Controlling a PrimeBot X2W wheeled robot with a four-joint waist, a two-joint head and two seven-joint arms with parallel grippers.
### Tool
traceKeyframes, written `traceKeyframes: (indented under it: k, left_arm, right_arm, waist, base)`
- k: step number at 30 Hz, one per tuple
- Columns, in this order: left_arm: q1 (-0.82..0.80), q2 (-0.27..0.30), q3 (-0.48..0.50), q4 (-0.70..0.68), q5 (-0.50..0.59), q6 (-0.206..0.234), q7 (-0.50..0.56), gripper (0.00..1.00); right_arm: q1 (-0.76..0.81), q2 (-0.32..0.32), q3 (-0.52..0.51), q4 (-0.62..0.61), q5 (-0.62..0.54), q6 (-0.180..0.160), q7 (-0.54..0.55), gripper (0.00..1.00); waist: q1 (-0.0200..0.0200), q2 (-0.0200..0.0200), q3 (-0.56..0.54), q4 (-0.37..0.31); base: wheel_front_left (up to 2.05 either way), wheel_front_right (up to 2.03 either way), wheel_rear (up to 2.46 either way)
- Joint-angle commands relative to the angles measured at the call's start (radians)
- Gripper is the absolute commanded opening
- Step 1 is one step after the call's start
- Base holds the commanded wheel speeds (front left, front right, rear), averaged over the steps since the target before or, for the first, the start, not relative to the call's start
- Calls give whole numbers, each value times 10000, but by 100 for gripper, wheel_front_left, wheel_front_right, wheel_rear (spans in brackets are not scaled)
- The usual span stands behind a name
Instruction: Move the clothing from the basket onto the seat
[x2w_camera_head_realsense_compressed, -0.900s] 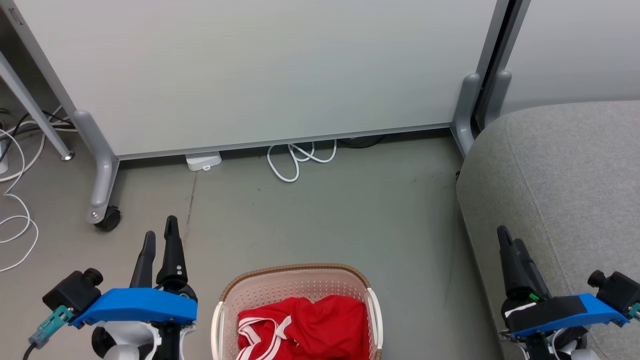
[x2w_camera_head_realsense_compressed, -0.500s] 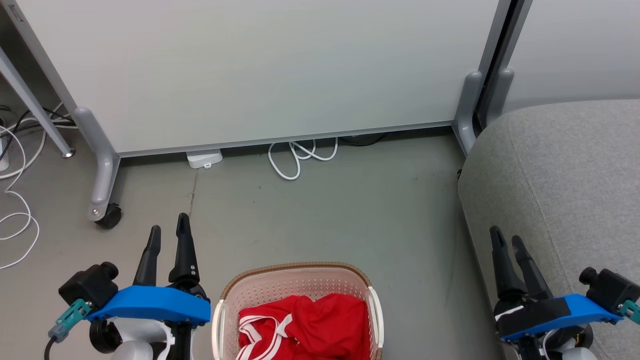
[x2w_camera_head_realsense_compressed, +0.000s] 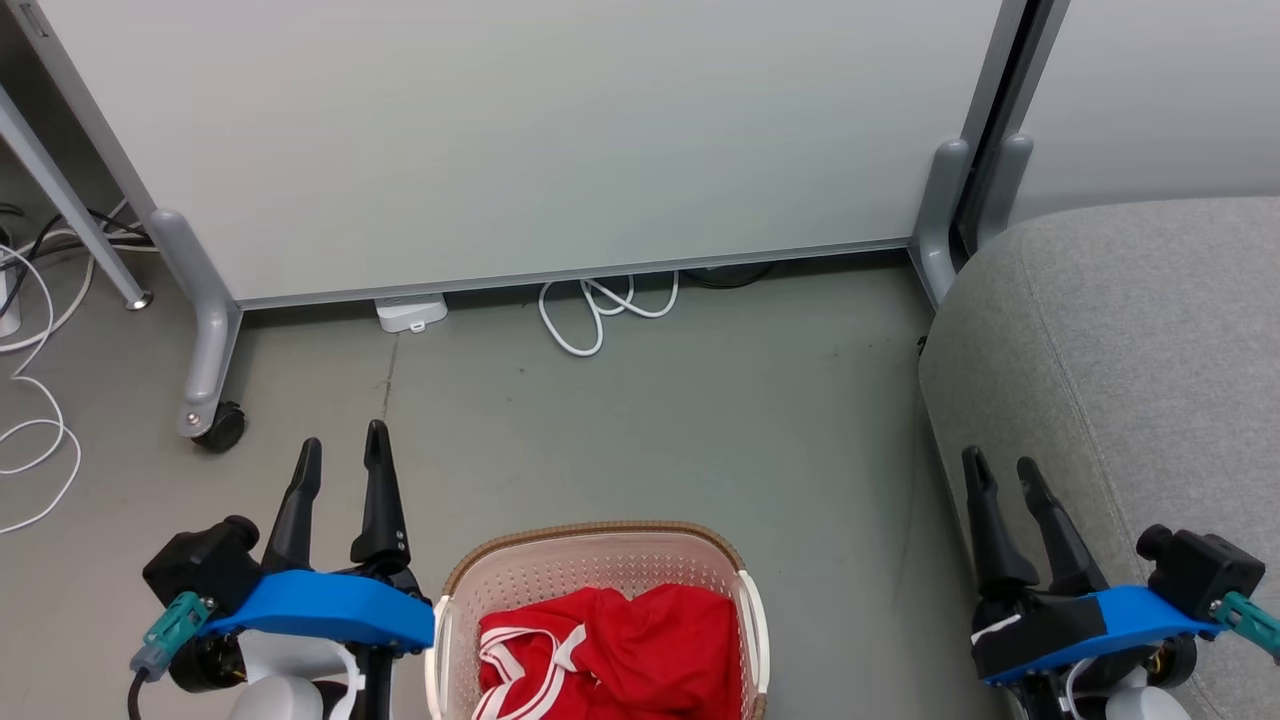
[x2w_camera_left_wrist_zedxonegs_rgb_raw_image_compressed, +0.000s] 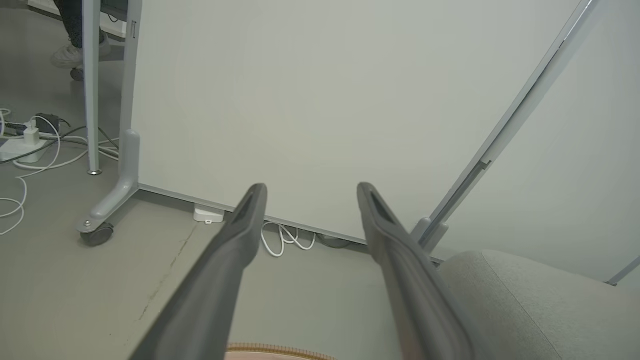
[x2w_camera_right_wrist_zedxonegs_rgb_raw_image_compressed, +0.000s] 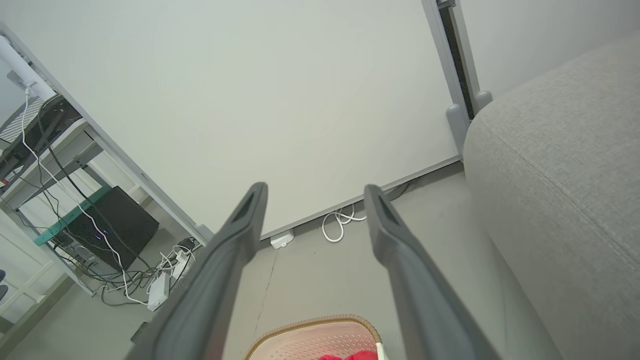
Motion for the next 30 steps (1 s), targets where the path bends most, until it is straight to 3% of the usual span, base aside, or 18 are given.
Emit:
traceKeyframes:
  k: [1, 12, 30]
  left_arm:
    - [-246, 78, -65, -55, 323, 42, -107, 100]
    - [-274, 36, -115, 133, 1329, -58, -380, 100]
    - [-200, -95, -136, 648, 2577, -613, -775, 100]
  right_arm:
    - [-142, -71, 36, -132, -308, 17, -106, 100]
    - [-154, -76, 104, -33, -1461, 19, -376, 100]
    - [10, -82, 272, 81, -2995, 22, -778, 100]
  waist:
    - [0, -1, 5, 2]
    - [0, -1, 53, 19]
    - [0, -1, -56, 51]
  base:
    - [0, 0, 0]
    - [0, 0, 0]
    - [0, 0, 0]
